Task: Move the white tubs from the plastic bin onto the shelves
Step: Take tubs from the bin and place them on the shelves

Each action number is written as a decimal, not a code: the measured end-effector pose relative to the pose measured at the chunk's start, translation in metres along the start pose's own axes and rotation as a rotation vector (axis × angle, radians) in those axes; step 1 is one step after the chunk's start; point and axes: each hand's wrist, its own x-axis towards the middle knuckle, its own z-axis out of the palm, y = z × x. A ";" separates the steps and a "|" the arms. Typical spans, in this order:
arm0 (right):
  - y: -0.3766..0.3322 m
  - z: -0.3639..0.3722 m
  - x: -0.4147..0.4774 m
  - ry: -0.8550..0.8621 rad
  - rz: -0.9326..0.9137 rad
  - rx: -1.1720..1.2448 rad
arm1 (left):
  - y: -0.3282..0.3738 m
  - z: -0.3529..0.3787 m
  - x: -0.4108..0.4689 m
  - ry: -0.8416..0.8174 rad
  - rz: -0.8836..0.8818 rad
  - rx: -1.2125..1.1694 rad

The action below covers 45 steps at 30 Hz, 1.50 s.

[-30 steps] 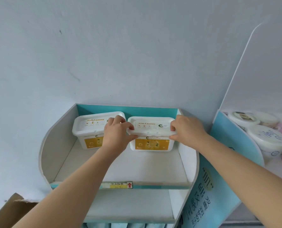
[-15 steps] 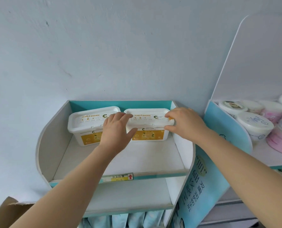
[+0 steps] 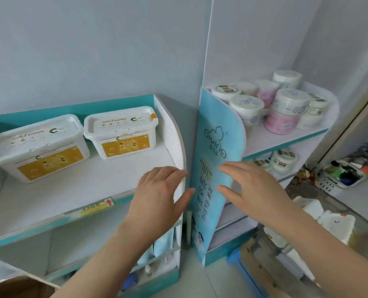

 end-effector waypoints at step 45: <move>0.633 0.103 -0.212 -0.523 0.734 0.133 | 0.402 0.538 0.117 -1.060 -0.354 -0.319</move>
